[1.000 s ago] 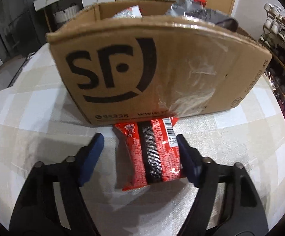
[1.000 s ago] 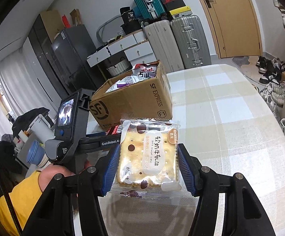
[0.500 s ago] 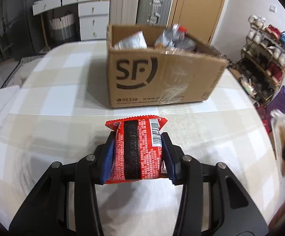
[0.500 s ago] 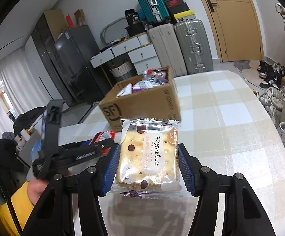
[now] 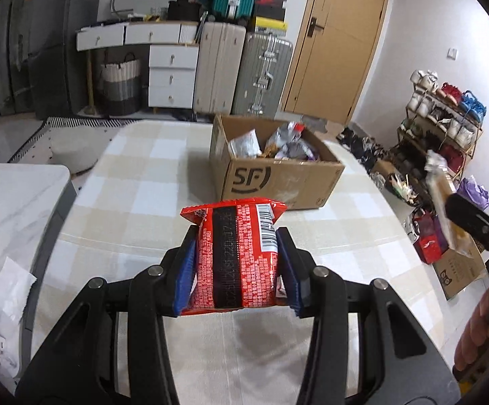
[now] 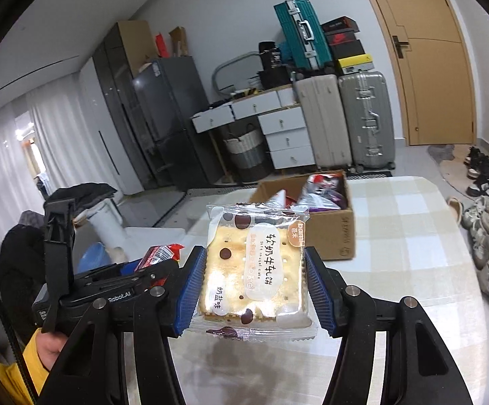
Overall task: Organize snacks
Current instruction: 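Carry the cracker pack and red chocolate pack over the box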
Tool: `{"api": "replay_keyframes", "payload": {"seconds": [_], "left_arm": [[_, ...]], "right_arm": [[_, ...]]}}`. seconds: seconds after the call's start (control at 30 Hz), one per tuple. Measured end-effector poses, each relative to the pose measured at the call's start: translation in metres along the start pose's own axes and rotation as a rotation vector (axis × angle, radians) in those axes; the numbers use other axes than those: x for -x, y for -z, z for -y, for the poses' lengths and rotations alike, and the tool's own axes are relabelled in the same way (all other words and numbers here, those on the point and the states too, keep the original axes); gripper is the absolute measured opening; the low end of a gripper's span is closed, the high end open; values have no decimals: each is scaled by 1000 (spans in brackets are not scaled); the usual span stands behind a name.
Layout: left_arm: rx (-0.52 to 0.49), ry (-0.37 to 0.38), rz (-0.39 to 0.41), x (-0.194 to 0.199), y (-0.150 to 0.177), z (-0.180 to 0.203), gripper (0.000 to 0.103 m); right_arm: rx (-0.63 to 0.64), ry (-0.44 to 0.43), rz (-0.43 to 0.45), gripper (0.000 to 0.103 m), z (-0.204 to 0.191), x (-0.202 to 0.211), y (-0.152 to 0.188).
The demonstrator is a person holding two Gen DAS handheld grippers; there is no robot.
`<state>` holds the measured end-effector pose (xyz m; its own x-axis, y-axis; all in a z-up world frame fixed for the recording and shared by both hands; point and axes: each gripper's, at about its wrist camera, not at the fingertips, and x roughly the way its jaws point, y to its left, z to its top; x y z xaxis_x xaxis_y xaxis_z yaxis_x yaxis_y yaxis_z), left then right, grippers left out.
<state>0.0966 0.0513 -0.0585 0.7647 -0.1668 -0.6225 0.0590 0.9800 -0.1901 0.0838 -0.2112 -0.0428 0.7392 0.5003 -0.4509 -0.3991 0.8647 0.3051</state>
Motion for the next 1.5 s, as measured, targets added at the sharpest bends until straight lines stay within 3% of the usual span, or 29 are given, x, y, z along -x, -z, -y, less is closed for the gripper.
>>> {"api": "replay_keyframes", "payload": {"seconds": [0.37, 0.6, 0.87, 1.23, 1.5], "left_arm": [[-44, 8, 67, 74, 26, 14, 41], [-49, 27, 60, 87, 37, 23, 41], [-62, 24, 61, 89, 35, 26, 41], [-92, 42, 79, 61, -23, 28, 41], [-99, 50, 61, 19, -81, 32, 41]], "right_arm": [[-9, -62, -17, 59, -24, 12, 27], [-28, -60, -29, 59, -23, 16, 38], [-19, -38, -23, 59, -19, 15, 28], [56, -5, 30, 59, -12, 13, -13], [109, 15, 61, 59, -4, -6, -63]]}}
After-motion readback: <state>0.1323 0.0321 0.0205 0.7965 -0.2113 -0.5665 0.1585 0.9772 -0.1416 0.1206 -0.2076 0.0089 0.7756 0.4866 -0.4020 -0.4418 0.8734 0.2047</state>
